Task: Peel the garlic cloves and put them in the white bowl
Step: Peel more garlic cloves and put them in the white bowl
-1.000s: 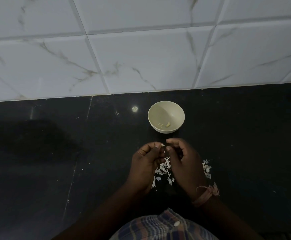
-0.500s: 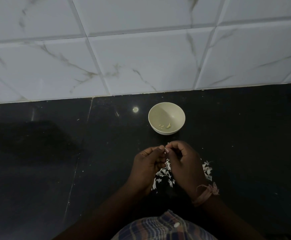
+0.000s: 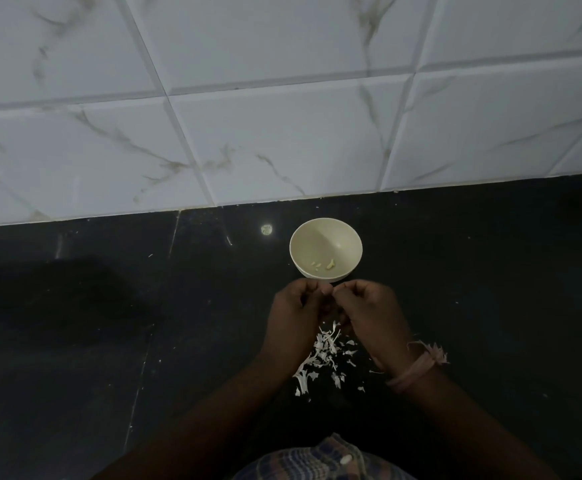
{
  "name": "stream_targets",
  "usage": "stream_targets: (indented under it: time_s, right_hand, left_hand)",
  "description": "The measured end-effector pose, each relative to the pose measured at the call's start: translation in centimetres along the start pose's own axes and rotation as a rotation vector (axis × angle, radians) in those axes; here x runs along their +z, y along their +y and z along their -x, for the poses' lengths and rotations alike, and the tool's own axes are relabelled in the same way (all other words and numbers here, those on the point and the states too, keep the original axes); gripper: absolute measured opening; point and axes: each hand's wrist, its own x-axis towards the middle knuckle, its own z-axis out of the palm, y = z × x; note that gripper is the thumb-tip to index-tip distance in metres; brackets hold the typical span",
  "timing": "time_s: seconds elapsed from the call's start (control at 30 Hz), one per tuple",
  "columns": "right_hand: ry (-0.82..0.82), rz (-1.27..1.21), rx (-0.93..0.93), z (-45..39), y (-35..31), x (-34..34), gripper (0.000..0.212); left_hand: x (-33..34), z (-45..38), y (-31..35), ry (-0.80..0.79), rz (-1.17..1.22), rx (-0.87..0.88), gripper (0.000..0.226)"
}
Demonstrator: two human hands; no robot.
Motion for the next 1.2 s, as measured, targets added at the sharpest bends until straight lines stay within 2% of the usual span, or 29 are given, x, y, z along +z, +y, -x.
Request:
stream_targets:
  time_s: [0.13,0.37,0.63,1.0,1.2]
  right_hand:
    - [0.005,-0.025,-0.072,0.3,-0.1,-0.2,0.017]
    - [-0.084,-0.121,-0.031,0.1,0.7,-0.4,0.02]
    - [-0.088,-0.145,-0.062,0.3,0.6,0.0,0.018]
    - [0.079,0.079,-0.263,0.2,0.7,0.1,0.007]
    - [0.034,0.1,-0.25,0.1,0.6,-0.1,0.012]
  left_hand:
    - [0.1,0.7,0.3,-0.016,0.311,-0.101,0.014]
    - [-0.3,1.7,0.6,-0.069,0.453,-0.095,0.015]
    - [-0.3,1.6,0.5,-0.023,0.455,-0.088,0.015]
    - [-0.2,1.3,0.9,0.008,0.44,-0.091,0.017]
    - [-0.5,1.1,0.7,0.024,0.352,-0.047,0.016]
